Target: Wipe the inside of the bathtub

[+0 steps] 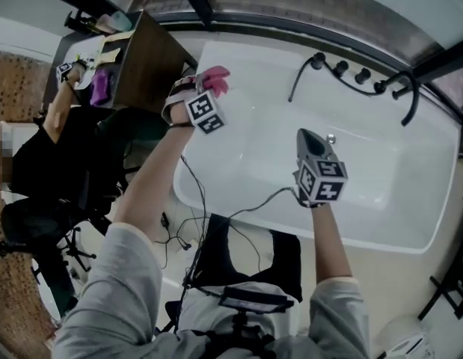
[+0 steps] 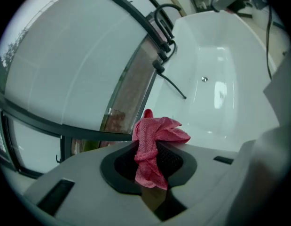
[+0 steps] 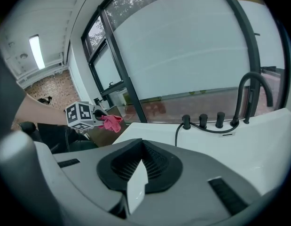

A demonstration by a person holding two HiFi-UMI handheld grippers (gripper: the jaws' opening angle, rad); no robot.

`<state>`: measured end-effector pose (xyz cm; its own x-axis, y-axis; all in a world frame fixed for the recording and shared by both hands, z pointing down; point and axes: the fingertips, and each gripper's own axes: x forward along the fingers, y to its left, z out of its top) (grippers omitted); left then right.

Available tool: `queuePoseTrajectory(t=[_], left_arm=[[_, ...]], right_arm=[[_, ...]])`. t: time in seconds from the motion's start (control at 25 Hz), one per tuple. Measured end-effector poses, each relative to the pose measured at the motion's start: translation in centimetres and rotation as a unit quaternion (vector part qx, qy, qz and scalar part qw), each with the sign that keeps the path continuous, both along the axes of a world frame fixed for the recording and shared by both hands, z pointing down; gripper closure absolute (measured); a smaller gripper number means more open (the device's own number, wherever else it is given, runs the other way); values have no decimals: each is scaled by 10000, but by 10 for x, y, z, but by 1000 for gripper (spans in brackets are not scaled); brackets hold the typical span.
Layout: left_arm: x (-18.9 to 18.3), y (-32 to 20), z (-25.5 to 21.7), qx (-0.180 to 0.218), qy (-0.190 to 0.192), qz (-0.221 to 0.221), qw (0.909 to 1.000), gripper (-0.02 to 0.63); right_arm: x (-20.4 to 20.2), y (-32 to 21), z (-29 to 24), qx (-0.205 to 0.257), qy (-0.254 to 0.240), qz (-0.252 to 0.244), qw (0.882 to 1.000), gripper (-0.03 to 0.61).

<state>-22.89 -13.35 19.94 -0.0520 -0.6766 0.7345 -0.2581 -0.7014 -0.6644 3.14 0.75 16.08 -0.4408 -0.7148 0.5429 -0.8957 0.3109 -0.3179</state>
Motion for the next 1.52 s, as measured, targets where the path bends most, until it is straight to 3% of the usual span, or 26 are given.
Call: queuePoseTrajectory(t=[0.24,0.4,0.6,0.76,0.88,0.96,1.04,1.12,1.24,1.4,1.52], left_arm=[[30,62,-56,349,1025,-711,9916,535],[43,100,-78,455,1856,-1391,9717,535],[72,153,-115,546,2998,-1938,9325,535],[86,199,-152,620,3985,-2459,8814,535],[87,233,-175,651,4476,-2698,8501,535],[82,251,-187,641,4709,-2816,8336,535],[78,263,-199,628,4896,-2798,8234,535],[75,273,-207,572,4983,-2673,8228,535],[70,295,-208,476,4913,-2449,8345,535],[69,322,-215,414,4910,-2169,8427,535],[63,340,-222,375,4965,-2007,8437,535]], right_arm=[[31,30,-38,69,-72,-209,9997,569],[51,49,-60,137,-70,-341,9993,569],[80,70,-86,217,-156,-368,9990,569],[92,88,-98,257,-243,-433,9984,569],[95,101,-107,297,-280,-369,9985,569],[96,108,-115,297,-325,-266,9987,569],[96,115,-128,329,-342,-142,9988,569],[95,128,-139,358,-356,25,9987,569],[86,154,-146,373,-416,212,9982,569],[71,182,-154,452,-310,348,9979,569],[61,207,-163,480,-342,473,9971,569]])
